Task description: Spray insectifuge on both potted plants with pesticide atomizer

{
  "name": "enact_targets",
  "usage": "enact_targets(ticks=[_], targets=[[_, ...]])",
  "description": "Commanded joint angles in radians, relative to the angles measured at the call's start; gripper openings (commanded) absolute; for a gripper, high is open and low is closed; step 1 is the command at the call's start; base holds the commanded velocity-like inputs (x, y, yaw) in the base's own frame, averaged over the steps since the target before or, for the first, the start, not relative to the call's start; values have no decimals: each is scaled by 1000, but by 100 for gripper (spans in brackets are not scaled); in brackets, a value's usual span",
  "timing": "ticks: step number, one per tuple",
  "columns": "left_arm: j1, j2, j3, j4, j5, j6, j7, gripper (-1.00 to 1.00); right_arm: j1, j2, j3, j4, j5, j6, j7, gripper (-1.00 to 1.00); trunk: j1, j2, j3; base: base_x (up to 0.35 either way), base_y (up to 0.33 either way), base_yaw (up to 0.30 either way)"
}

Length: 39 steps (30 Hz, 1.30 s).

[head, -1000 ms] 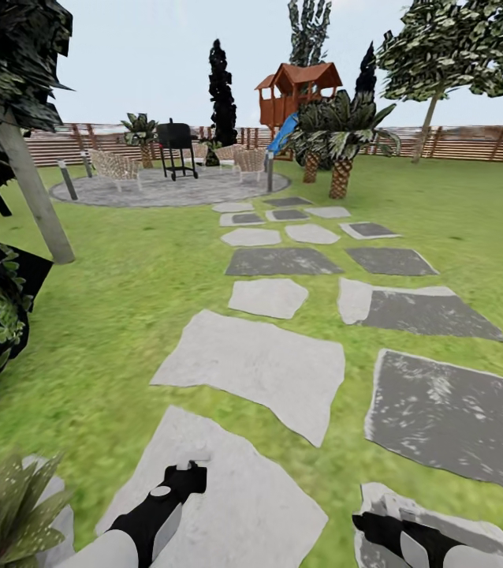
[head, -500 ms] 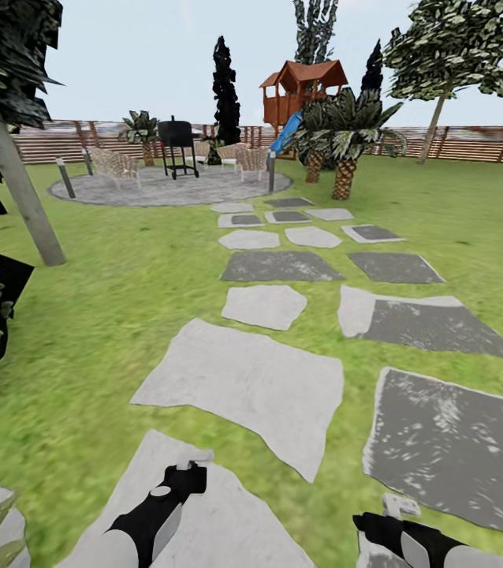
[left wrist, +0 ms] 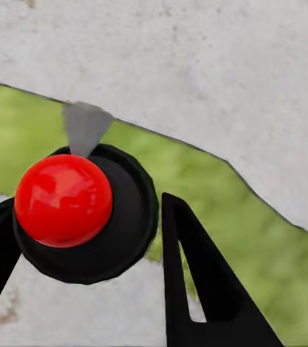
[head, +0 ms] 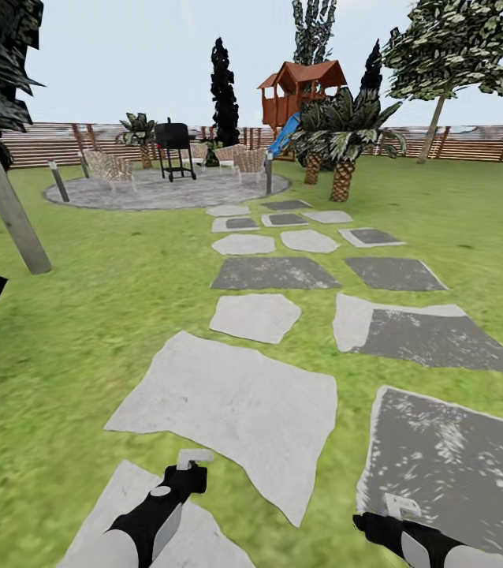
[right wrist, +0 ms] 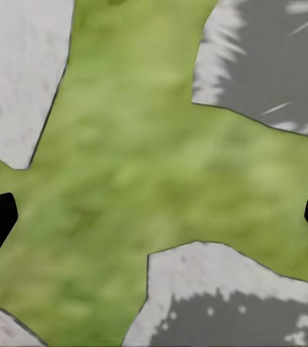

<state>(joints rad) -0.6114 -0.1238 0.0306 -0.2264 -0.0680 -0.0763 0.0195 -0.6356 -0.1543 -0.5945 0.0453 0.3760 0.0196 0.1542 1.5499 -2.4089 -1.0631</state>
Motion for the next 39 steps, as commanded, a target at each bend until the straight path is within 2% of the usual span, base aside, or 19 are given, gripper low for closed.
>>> enact_targets(ticks=[1,10,39], targets=[[-1,-1,3,1,-7,-3,2,-100,-1,-1,-9,1,8,2,2,100,0,0,-1,316,-186,0],[-1,-2,3,2,-7,-3,2,-100,-1,-1,-10,1,8,2,1,100,0,0,-1,316,-184,36],[-1,-2,3,2,-6,-3,0,-100,-1,-1,-10,1,8,2,1,100,0,0,-1,318,-155,252]])
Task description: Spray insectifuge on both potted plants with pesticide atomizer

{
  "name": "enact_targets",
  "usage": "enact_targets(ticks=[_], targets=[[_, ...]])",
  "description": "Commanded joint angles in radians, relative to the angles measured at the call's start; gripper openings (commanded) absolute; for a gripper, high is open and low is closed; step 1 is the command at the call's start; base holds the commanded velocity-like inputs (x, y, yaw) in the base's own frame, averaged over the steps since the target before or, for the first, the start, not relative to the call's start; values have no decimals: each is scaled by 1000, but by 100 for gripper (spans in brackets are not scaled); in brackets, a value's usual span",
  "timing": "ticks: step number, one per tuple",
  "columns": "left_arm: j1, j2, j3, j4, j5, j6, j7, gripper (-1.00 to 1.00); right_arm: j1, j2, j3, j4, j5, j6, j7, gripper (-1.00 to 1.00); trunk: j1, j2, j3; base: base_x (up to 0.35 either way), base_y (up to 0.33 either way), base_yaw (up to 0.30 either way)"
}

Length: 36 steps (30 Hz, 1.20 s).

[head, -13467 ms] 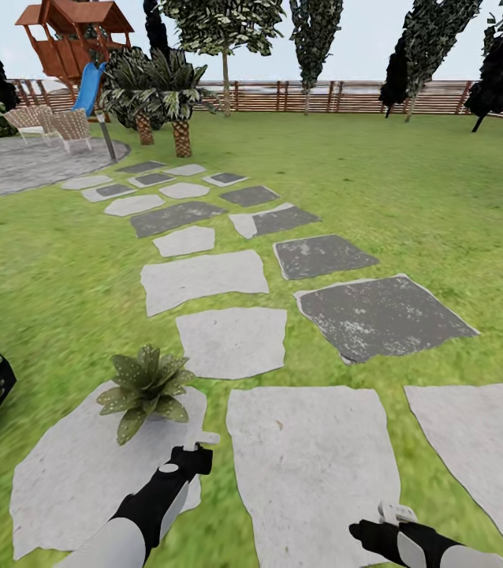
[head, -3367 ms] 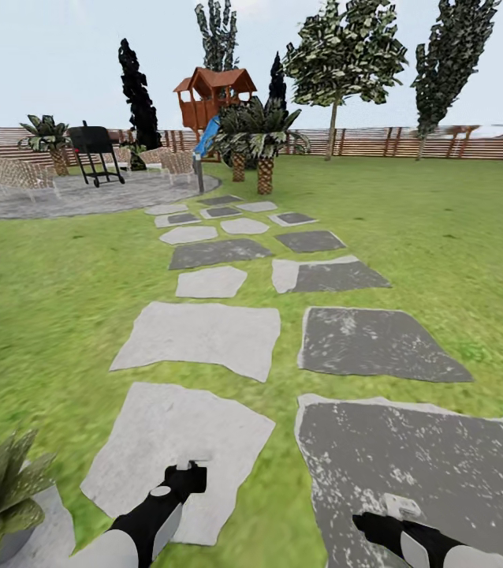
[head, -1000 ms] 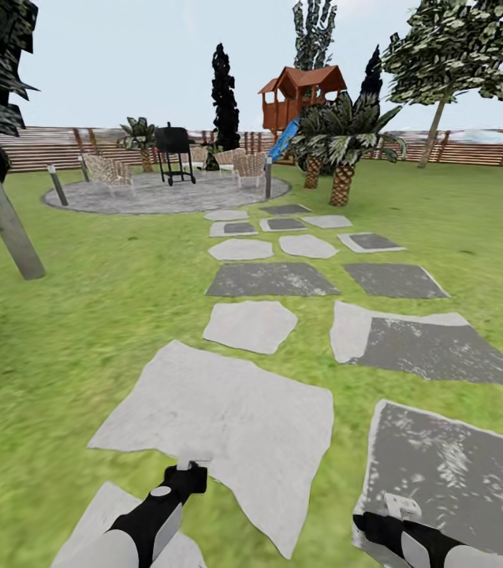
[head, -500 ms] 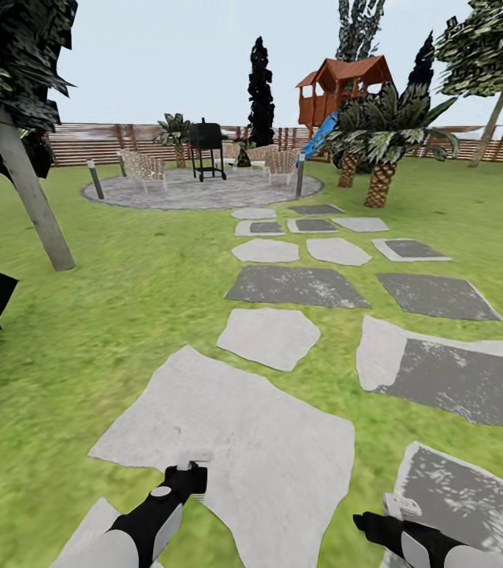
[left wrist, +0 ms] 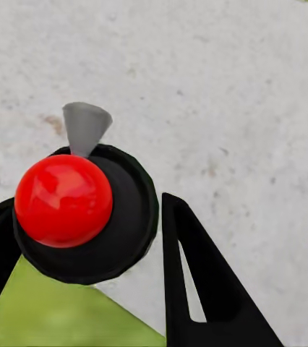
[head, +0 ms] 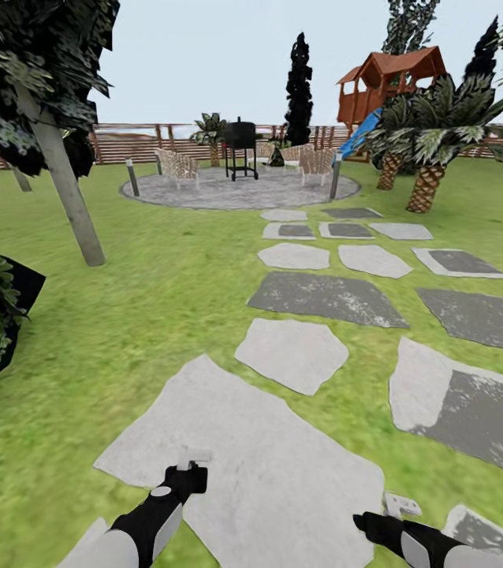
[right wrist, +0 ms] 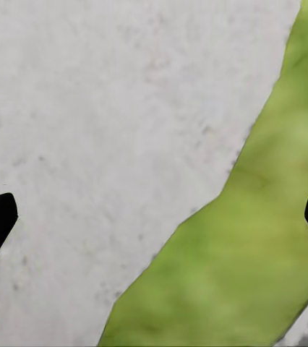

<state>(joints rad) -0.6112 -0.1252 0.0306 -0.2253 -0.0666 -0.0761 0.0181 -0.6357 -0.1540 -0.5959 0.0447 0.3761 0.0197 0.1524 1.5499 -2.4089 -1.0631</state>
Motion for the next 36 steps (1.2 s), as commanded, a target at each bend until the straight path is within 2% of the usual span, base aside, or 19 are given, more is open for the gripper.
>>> enact_targets(ticks=[1,11,36], targets=[[-1,-1,3,1,-7,-4,2,-100,-1,-1,-9,1,8,2,2,100,0,0,-1,324,-106,254],[-1,-1,3,3,-7,-4,2,-100,-1,-1,-8,2,9,2,2,100,0,0,-1,324,-105,218],[-1,-1,3,4,-7,-4,2,-100,-1,14,-5,6,9,6,2,100,0,0,-1,324,-105,5]])
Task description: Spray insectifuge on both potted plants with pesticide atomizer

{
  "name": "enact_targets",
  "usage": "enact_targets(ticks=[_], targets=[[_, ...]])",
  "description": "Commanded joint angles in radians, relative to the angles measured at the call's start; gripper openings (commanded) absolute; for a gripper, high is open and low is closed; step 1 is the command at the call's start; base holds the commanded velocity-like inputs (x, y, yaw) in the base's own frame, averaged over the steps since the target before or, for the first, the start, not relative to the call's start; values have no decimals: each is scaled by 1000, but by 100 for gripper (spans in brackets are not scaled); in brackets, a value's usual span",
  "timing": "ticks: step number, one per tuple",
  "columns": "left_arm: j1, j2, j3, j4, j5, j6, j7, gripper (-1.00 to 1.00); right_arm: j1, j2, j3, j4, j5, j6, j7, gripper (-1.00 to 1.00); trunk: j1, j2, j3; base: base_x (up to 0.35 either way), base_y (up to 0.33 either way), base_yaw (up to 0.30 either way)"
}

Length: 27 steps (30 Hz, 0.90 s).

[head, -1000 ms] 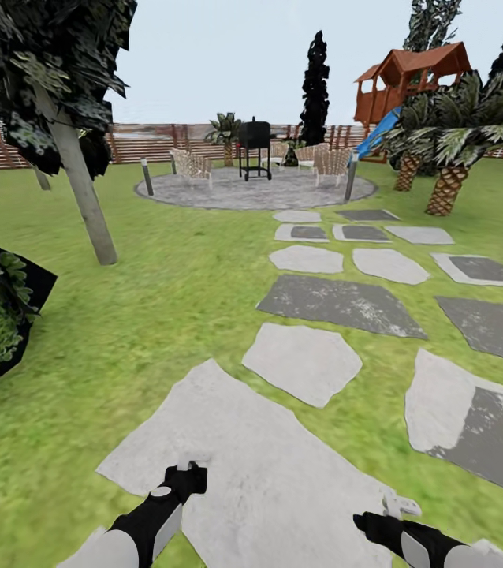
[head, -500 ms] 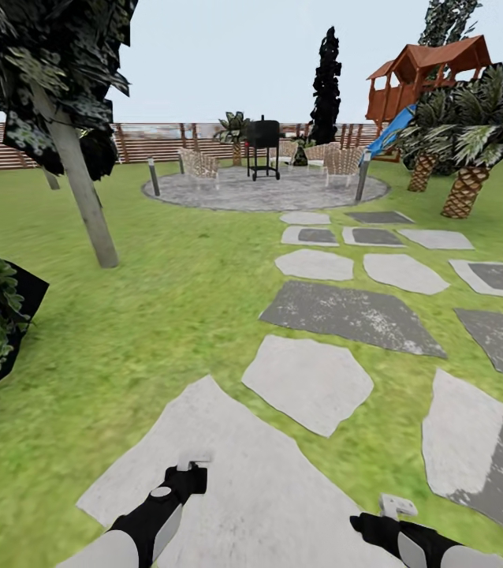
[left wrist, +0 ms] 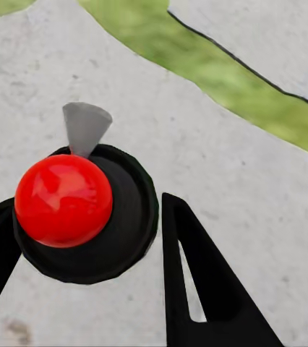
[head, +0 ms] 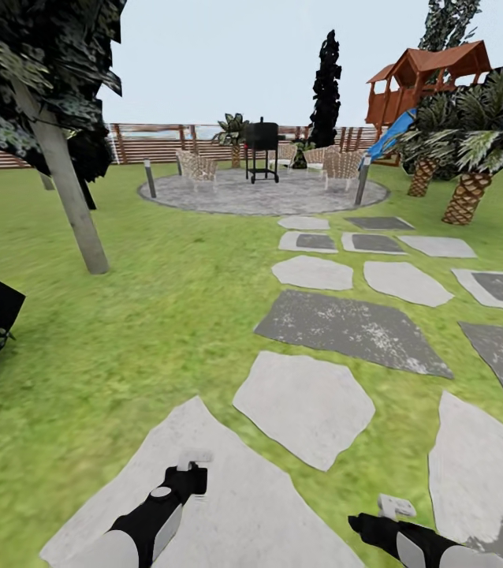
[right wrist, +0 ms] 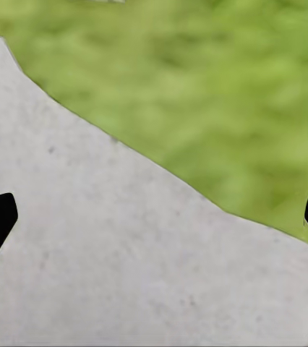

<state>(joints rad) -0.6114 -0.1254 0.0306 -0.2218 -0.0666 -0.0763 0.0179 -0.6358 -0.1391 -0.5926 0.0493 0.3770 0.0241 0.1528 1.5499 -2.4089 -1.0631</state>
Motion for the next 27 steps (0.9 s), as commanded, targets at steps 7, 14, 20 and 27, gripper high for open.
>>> enact_targets(ticks=[7,14,20,27], targets=[[-1,0,3,1,-7,-4,1,-100,-1,0,-8,1,8,2,2,100,0,0,-1,324,-106,0],[-1,0,3,1,-7,-4,1,-100,-1,0,-8,1,8,2,2,100,0,0,-1,325,-105,0],[-1,-2,2,0,-8,-2,1,-100,-1,0,-8,2,8,2,2,100,0,0,-1,324,-106,0],[-1,-3,1,-1,-8,-2,-1,-100,-1,0,-8,1,8,2,2,100,0,0,-1,324,-106,0]])
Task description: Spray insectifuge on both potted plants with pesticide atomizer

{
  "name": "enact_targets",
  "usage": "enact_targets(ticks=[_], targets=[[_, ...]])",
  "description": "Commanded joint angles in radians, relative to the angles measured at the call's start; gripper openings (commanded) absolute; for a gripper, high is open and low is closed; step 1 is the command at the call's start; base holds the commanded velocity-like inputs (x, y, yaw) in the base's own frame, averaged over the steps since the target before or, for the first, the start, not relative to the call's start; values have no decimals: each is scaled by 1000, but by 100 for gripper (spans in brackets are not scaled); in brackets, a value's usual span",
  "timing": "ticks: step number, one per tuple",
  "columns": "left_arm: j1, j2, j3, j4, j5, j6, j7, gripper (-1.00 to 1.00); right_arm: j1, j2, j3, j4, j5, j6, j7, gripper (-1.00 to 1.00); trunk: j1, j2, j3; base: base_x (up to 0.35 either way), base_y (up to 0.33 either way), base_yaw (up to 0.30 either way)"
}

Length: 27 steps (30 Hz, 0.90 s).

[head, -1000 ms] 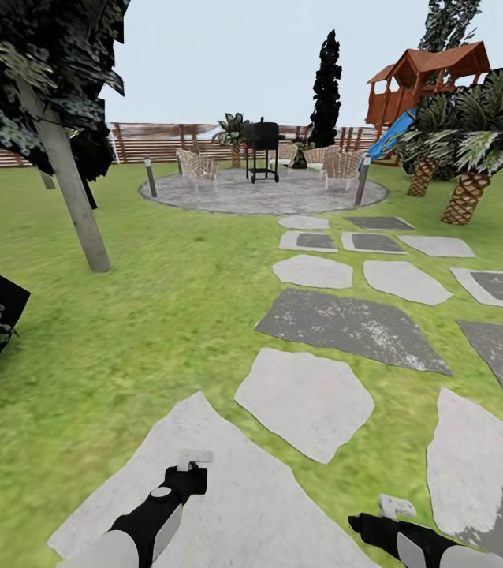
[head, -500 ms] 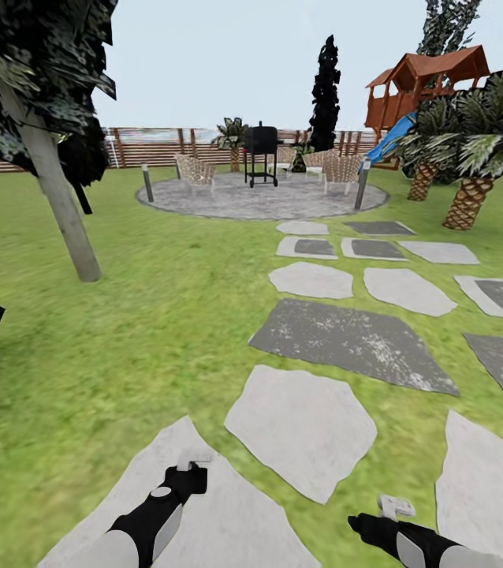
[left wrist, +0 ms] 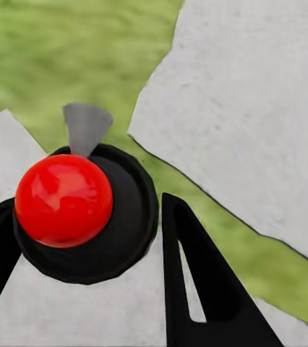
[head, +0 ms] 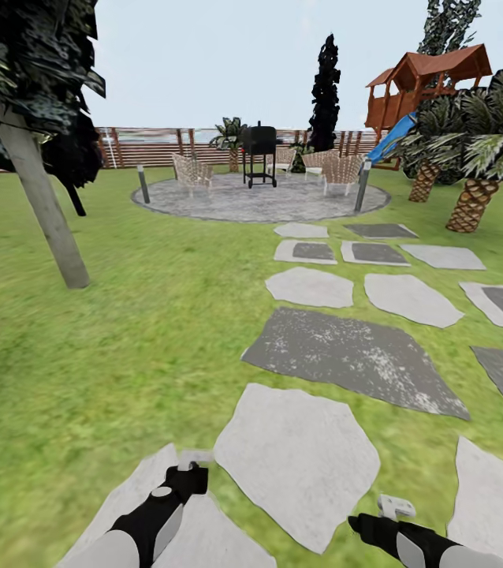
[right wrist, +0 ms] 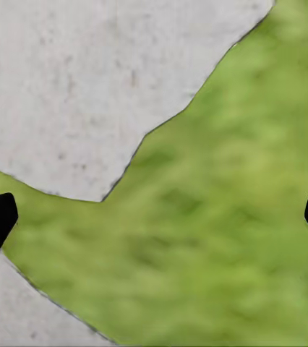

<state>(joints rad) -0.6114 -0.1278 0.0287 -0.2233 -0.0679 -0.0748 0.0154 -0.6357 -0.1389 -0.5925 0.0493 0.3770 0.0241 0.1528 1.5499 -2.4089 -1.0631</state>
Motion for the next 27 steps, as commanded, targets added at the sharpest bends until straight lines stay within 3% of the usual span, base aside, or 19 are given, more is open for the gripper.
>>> enact_targets(ticks=[1,27], targets=[[-1,-1,3,1,-7,-3,2,-100,-1,-1,-9,1,8,2,2,100,0,0,-1,324,-106,0],[-1,-6,2,2,-7,-3,2,-100,-1,-1,-9,1,8,2,2,100,0,0,-1,324,-106,0]])
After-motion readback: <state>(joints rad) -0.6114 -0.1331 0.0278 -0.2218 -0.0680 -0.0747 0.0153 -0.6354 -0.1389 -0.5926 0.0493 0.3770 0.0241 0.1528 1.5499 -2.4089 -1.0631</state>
